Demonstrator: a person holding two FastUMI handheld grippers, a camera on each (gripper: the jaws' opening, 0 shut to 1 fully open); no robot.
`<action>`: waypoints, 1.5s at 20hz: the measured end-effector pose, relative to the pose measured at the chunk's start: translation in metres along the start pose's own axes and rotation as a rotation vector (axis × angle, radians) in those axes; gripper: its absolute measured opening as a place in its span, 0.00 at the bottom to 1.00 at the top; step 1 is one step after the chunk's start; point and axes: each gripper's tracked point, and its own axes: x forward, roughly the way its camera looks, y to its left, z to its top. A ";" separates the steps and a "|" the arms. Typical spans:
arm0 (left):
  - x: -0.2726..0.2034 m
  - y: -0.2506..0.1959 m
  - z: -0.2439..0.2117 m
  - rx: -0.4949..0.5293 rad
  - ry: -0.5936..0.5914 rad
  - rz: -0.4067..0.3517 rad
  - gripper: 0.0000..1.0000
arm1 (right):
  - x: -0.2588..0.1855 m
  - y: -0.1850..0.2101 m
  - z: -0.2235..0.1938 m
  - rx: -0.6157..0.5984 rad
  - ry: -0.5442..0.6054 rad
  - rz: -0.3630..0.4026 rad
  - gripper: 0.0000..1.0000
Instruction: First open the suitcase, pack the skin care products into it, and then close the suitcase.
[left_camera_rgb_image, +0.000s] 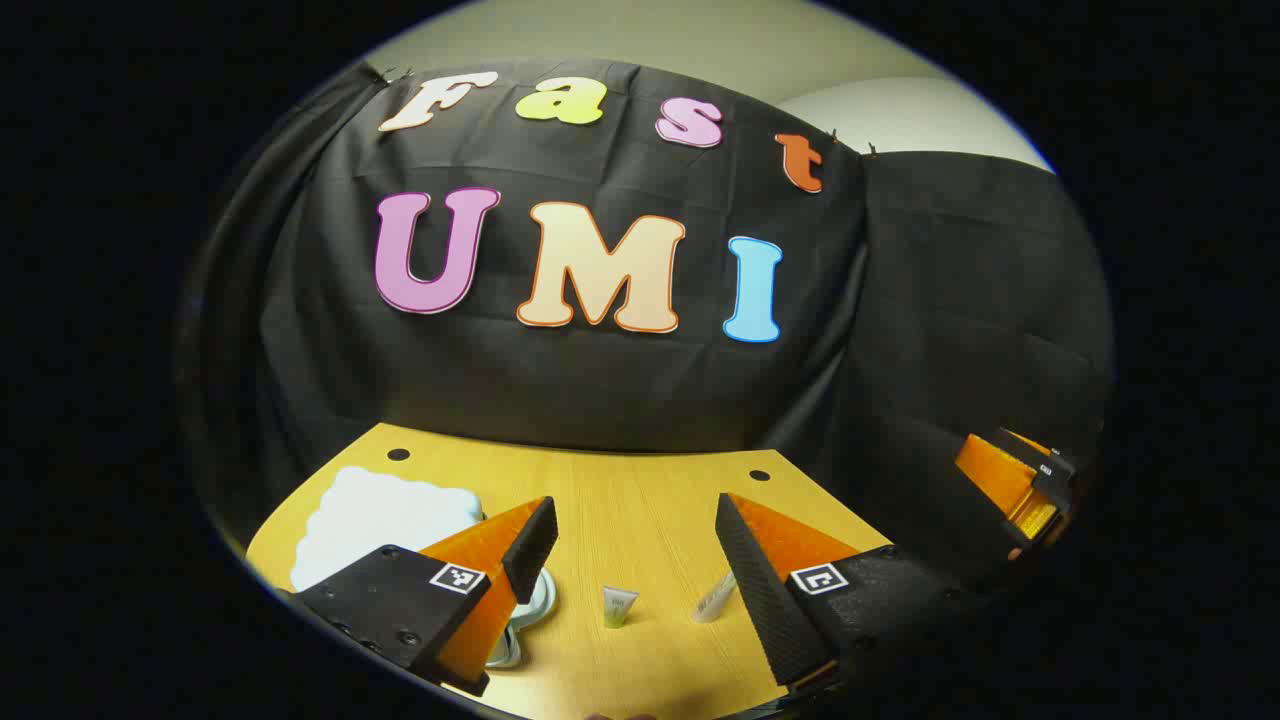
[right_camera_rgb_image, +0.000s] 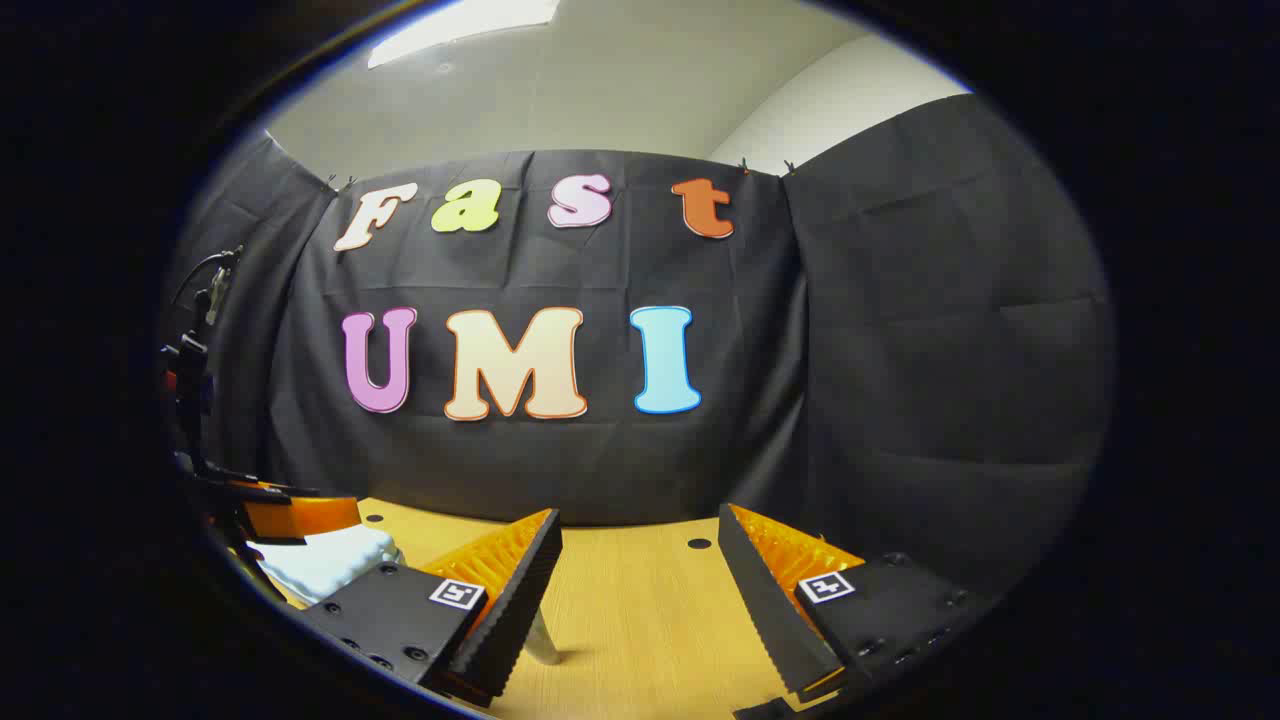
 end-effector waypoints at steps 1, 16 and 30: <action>0.000 0.003 -0.003 -0.016 0.015 0.001 0.94 | -0.001 0.002 -0.002 -0.003 0.008 0.005 0.98; 0.052 0.075 -0.072 -0.157 0.420 0.044 0.96 | -0.003 0.032 -0.042 0.015 0.111 0.091 0.98; 0.107 0.093 -0.158 -0.197 0.909 0.063 0.84 | -0.012 -0.001 -0.065 0.016 0.171 0.004 0.98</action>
